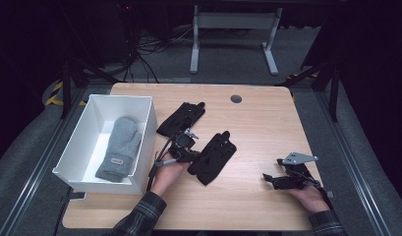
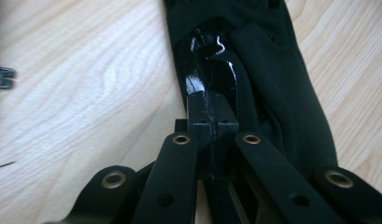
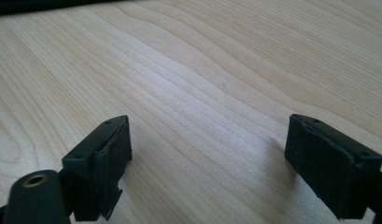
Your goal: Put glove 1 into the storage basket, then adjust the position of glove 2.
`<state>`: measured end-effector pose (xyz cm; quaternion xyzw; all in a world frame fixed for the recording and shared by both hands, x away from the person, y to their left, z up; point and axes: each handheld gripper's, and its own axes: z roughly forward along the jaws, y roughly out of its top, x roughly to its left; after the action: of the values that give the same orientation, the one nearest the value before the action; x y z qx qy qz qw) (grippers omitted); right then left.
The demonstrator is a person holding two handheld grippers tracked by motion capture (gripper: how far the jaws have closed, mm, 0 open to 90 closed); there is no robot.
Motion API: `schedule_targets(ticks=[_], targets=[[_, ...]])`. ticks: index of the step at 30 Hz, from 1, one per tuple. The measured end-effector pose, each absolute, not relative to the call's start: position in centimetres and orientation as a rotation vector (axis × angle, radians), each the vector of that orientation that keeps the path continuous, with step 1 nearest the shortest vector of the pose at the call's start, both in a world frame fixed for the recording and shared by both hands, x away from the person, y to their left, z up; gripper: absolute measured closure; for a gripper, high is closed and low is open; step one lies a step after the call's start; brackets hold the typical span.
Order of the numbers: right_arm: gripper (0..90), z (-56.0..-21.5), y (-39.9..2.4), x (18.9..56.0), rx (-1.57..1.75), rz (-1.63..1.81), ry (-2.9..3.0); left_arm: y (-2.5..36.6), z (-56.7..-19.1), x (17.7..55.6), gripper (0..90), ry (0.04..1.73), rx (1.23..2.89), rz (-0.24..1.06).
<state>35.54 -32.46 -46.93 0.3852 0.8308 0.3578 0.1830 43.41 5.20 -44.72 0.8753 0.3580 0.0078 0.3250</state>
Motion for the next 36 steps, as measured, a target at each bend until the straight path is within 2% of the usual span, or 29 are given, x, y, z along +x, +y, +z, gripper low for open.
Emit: schedule_targets(ticks=[17, 22, 25, 29, 36], targets=[[14.8, -46.9, -32.5, 35.5, 1.084, 1.010, 2.345, 0.8, -44.9, 40.7, 90.0, 0.763, 2.354, -0.078], [14.5, -46.9, -32.5, 35.5, 1.083, 1.007, 2.345, 0.6, -44.7, 40.4, 89.8, 0.746, 2.357, -0.070], [14.8, -46.9, -32.4, 35.6, 1.086, 0.997, 2.347, 1.5, -44.3, 40.3, 84.0, 0.751, 2.352, -0.041], [27.3, -46.4, -31.6, 35.6, 1.069, 0.976, 2.376, 2.9, -44.2, 39.8, 68.1, 0.750, 2.369, 0.011], [65.7, -44.7, -28.5, 35.7, 0.973, 1.060, 2.433, 5.8, -44.9, 38.1, 44.1, 0.746, 2.380, 0.119]])
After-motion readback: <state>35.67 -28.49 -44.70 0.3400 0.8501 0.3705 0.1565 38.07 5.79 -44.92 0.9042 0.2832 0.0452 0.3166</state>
